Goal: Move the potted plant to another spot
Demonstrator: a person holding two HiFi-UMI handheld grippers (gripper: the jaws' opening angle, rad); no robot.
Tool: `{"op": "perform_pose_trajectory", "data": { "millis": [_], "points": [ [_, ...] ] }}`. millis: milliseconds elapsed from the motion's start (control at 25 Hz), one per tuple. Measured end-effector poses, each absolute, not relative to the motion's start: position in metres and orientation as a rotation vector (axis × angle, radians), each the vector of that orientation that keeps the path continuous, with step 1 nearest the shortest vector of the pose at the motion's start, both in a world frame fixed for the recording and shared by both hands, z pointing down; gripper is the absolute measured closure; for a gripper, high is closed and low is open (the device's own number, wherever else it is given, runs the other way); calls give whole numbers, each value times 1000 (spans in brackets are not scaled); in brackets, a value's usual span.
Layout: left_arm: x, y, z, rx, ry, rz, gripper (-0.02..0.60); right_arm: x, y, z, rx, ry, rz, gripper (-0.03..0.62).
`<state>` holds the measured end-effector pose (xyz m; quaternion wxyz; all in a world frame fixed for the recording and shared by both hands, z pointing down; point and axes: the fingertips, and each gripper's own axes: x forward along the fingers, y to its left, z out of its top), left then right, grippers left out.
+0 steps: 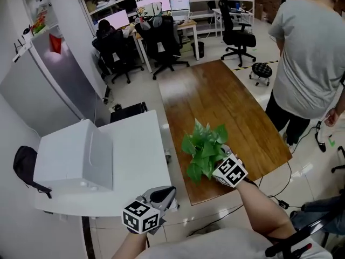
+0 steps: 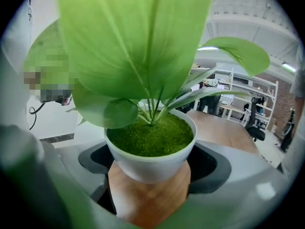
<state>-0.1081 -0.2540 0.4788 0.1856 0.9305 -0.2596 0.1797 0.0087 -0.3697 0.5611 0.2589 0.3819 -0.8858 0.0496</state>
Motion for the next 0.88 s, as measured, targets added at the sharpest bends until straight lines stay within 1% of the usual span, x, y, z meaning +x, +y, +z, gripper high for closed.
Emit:
{"op": "perform_pose_trajectory", "data": {
  "millis": [200,520,880],
  "points": [
    [-63,-261,485,2645,-650,516,586,67,-367,564,1118,-2362,163,123],
    [-2,-268,490,2665,-555,550,586,141,-364,576,1214,-2312,212,123],
    [29,-268,500,2653,-530,578,586,199,-355,606,1292,-2247,274,123]
  ]
}}
